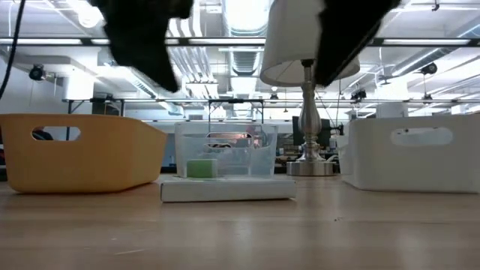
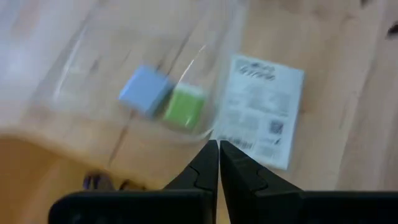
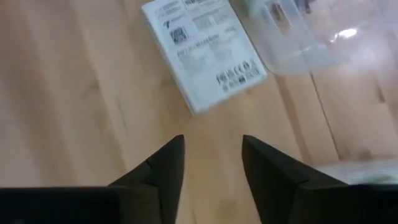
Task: Pick and place items into bin
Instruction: Put the card reader box into the white bin
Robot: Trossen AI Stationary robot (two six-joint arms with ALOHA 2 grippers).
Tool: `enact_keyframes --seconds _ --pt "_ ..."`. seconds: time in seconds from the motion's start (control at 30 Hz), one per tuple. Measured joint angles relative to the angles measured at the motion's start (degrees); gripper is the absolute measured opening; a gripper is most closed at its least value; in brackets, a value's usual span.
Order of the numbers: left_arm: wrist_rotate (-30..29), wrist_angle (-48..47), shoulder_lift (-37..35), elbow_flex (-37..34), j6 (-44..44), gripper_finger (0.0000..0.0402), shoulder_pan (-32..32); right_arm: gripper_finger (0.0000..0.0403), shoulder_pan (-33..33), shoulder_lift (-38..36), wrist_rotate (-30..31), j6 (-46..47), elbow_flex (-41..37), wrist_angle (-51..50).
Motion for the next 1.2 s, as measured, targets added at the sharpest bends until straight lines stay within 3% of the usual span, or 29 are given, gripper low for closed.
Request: enact_keyframes --seconds 0.27,0.57,0.8,1.2 --pt "-1.1 2.17 -11.01 -13.72 -17.6 0.0 -3.01 0.0019 -2.54 8.81 -0.54 -3.67 5.62 4.85" --pt "-2.47 1.87 -14.53 -19.23 -25.32 0.0 -6.68 0.0009 -7.48 8.94 -0.03 0.01 1.54 14.74" --pt "-2.76 2.0 -14.25 -19.31 -24.44 0.0 -7.24 0.0008 -8.6 8.9 -0.98 0.24 -1.15 16.76" --pt "-4.37 1.91 -14.1 -19.33 -23.69 0.0 -7.19 0.0008 -6.2 8.4 -10.89 0.3 -4.75 16.4"
